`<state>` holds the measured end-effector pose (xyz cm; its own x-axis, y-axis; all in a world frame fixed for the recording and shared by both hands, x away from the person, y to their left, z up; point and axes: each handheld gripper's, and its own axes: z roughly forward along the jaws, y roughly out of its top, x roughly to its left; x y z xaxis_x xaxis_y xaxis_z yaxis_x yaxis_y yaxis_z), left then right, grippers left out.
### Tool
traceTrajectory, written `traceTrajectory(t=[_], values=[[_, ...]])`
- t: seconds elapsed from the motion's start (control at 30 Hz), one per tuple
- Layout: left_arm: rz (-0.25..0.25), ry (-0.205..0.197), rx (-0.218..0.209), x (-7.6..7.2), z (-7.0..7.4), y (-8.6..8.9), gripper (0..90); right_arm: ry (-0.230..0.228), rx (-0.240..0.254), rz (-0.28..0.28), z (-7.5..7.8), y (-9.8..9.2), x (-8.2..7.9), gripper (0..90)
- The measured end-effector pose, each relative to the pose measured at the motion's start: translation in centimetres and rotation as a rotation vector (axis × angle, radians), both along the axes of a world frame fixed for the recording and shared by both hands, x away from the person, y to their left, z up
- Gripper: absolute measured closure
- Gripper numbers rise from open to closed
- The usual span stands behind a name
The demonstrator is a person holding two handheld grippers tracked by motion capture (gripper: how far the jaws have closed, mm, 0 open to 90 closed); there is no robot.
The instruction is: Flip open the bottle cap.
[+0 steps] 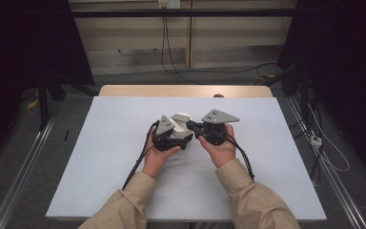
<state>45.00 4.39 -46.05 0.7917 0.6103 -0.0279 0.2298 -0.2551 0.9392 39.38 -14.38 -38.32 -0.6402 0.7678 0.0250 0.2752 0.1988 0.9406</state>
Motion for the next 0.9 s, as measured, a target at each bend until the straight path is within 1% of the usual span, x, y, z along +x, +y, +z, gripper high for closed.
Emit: traceTrajectory(t=[0.03,0.13,0.27,0.5,0.7,0.9], values=[[0.001,0.000,-0.001,0.0,0.0,0.0,18.6,-0.010,-0.003,0.003,0.3,0.1,0.1,89.6],[0.000,0.003,0.002,0.0,0.0,0.0,18.6,-0.017,-0.004,0.002,0.4,0.2,0.2,89.7],[0.001,0.001,0.004,0.0,0.0,0.0,18.6,-0.020,0.002,0.000,0.7,0.3,0.5,89.8],[0.002,0.004,-0.005,0.0,0.0,0.0,18.6,-0.023,-0.005,0.005,1.1,0.6,0.9,89.8],[-0.001,0.005,-0.003,0.0,0.0,0.0,18.6,-0.022,-0.015,0.001,1.3,0.8,1.3,89.8],[0.000,0.006,-0.004,0.0,0.0,0.0,18.6,-0.034,-0.022,-0.001,1.5,1.2,1.7,89.9]])
